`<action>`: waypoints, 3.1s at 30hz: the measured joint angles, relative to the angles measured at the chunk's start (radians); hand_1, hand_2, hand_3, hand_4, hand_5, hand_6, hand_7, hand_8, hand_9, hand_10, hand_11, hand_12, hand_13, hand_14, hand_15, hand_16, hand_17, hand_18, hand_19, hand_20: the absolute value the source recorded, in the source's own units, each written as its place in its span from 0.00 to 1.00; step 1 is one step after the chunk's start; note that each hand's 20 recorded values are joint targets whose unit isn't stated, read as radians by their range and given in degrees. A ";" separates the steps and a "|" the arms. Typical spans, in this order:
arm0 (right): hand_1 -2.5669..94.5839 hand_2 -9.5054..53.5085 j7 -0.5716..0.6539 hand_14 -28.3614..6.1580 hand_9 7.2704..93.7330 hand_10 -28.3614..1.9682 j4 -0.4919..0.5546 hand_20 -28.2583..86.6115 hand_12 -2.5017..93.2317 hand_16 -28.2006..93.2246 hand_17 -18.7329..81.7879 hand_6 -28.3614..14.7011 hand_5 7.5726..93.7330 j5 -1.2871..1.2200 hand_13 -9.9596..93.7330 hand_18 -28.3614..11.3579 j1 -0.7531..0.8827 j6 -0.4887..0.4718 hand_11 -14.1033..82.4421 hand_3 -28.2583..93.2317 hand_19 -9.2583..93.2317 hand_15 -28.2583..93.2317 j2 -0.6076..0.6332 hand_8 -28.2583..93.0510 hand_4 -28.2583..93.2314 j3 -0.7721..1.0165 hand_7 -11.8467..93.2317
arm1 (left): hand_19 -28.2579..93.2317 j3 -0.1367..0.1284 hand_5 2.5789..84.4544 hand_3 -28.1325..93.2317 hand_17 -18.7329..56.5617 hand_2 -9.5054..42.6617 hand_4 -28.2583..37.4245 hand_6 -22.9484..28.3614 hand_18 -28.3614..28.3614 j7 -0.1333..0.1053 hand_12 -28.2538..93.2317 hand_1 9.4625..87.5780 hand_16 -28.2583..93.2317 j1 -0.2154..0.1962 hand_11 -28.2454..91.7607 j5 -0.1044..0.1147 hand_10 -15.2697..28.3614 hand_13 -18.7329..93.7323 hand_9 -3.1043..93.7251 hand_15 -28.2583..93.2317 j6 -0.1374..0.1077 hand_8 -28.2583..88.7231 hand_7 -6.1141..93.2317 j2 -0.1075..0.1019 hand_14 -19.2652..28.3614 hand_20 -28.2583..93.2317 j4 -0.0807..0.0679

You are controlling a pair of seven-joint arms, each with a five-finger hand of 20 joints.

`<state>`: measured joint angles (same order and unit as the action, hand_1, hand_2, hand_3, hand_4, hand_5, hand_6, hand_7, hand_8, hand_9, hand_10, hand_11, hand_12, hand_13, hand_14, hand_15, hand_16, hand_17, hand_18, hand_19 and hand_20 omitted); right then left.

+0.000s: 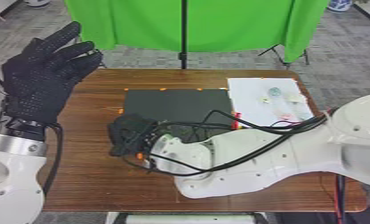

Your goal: Arrange flowers

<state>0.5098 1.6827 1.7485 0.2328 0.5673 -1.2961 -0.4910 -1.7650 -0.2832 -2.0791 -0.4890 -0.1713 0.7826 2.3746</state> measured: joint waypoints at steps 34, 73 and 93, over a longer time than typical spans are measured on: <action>0.31 0.14 0.086 0.60 1.00 0.64 -0.003 0.48 0.25 0.42 0.51 0.79 0.77 0.183 0.87 0.17 0.056 -0.307 0.60 0.80 0.95 0.87 0.026 0.12 0.00 0.059 0.24 | 0.82 -0.001 0.41 0.86 0.17 0.36 0.04 0.66 1.00 0.017 0.33 0.16 0.15 0.007 0.48 0.001 0.85 0.39 0.38 0.66 -0.003 0.16 0.22 0.008 1.00 0.06 -0.001; 0.28 0.16 0.124 0.46 0.69 0.45 0.197 0.39 0.18 0.34 0.41 0.71 0.54 -0.020 0.70 0.16 0.285 -0.190 0.36 0.85 0.77 0.70 0.277 0.12 0.00 0.538 0.25 | 0.82 -0.111 0.42 0.87 0.17 0.36 0.04 0.65 1.00 -0.030 0.33 0.15 0.15 -0.215 0.48 0.002 0.85 0.39 0.38 0.66 -0.057 0.16 0.22 0.056 1.00 0.06 0.057; 0.30 0.16 0.526 0.41 0.74 0.34 0.273 0.30 0.17 0.32 0.47 0.53 0.44 0.093 0.76 0.12 0.736 -0.132 0.39 0.84 0.87 0.73 0.598 0.14 0.02 1.073 0.22 | 0.82 -0.097 0.42 0.86 0.17 0.36 0.04 0.66 1.00 -0.033 0.33 0.15 0.15 -0.233 0.48 0.004 0.85 0.39 0.38 0.66 -0.079 0.16 0.22 0.062 1.00 0.06 0.060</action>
<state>1.0362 1.9553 1.8413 0.9684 0.4349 -0.6977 0.5817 -1.8616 -0.3158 -2.3119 -0.4852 -0.2502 0.8445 2.4342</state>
